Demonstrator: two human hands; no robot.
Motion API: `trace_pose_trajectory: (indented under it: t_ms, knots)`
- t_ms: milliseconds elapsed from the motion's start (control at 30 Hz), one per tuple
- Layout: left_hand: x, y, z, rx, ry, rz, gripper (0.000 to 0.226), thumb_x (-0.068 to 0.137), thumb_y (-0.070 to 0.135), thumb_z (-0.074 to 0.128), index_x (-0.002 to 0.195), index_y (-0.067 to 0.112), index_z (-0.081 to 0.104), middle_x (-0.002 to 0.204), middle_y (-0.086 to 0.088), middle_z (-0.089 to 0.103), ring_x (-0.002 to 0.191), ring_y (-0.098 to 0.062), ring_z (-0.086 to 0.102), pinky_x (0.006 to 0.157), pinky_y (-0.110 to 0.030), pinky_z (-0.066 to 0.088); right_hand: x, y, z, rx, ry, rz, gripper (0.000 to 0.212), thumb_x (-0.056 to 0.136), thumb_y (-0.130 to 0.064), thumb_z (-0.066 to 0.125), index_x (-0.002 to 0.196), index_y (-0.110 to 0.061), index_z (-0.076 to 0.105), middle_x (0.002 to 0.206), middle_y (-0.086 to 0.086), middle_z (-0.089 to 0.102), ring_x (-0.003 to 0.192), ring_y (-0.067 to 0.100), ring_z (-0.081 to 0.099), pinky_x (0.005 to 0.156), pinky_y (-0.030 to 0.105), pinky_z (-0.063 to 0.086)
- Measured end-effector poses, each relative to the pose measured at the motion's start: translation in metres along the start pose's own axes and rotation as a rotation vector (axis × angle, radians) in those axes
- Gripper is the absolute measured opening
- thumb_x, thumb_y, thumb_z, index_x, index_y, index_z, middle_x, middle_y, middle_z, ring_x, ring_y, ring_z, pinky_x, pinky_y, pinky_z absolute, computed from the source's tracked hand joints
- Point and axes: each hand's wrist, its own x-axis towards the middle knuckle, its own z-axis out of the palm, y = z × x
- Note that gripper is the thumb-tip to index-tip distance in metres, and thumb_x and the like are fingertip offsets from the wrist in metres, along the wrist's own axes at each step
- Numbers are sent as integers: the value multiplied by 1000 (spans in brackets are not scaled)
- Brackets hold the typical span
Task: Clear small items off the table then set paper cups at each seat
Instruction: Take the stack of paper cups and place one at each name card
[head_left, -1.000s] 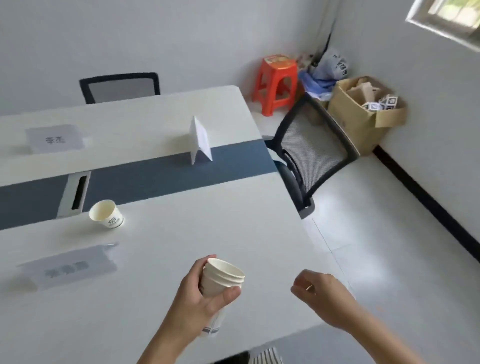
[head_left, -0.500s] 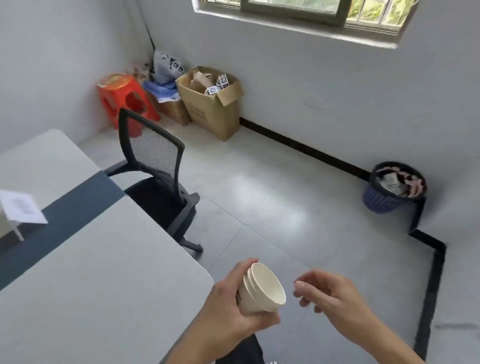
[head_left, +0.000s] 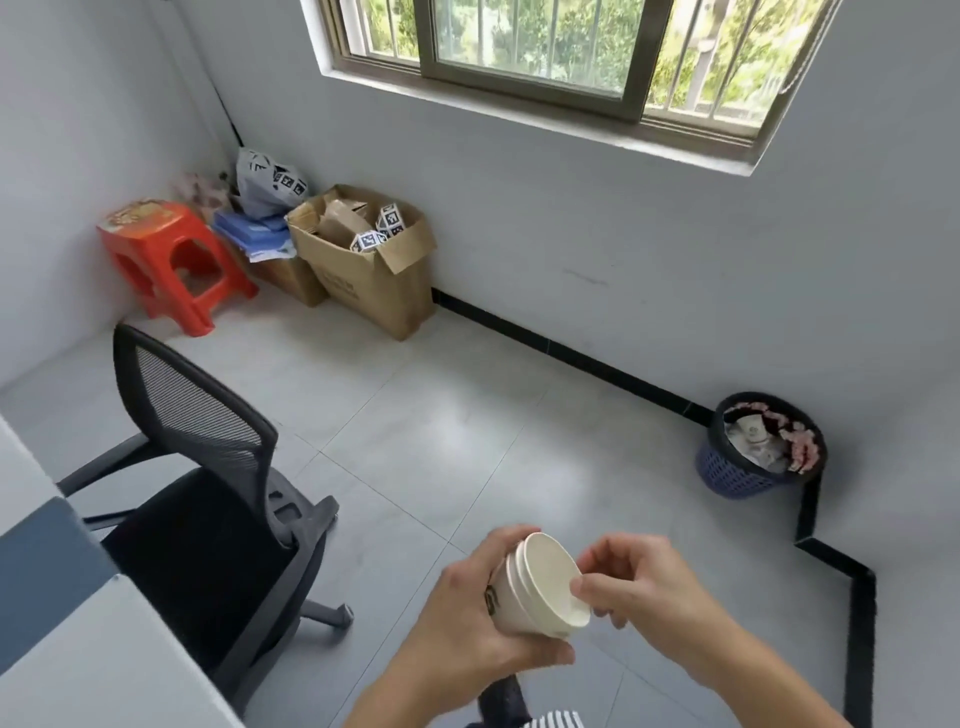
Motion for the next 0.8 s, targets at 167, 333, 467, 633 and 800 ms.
trace_pose_trajectory:
  t_ms: [167,333,467,633,800]
  knots:
    - [79,18,-40,-6,14,15,75,54,30,90,117,42,52,99,7,65,92,-14,61,84,-36,55,78,-52,-26,-1,-4,-21,2,77,0,68,77,-1,69,57,4,64,51,11,57,49,24,42]
    - [147,19,-74,-27,71,-20,72,56,31,89,117,43,52,99,8,65,93,-13,62,85,-37,55,160,-92,-35,8,-103,-5,12,79,4,63,71,-4,66,57,3,62,47,8,55,50,25,41]
    - [210,11,-104,-34,164,-75,68,56,32,89,113,45,54,96,9,67,87,-13,64,80,-35,56,249,-123,-52,22,-125,-5,18,81,4,58,67,-7,62,59,2,57,50,15,49,52,28,42]
    - [285,10,-158,-137,404,-195,69,51,38,90,110,48,54,93,14,66,78,-7,63,68,-21,53,364,-186,-86,34,-137,-70,20,87,1,59,68,-4,61,56,1,57,47,14,47,51,30,40]
    - [322,8,-216,-263,755,-255,73,51,45,89,115,39,54,100,19,63,89,-2,62,73,-13,52,470,-266,-86,-138,-177,-232,23,89,-9,64,77,10,56,54,-3,62,50,13,53,52,26,43]
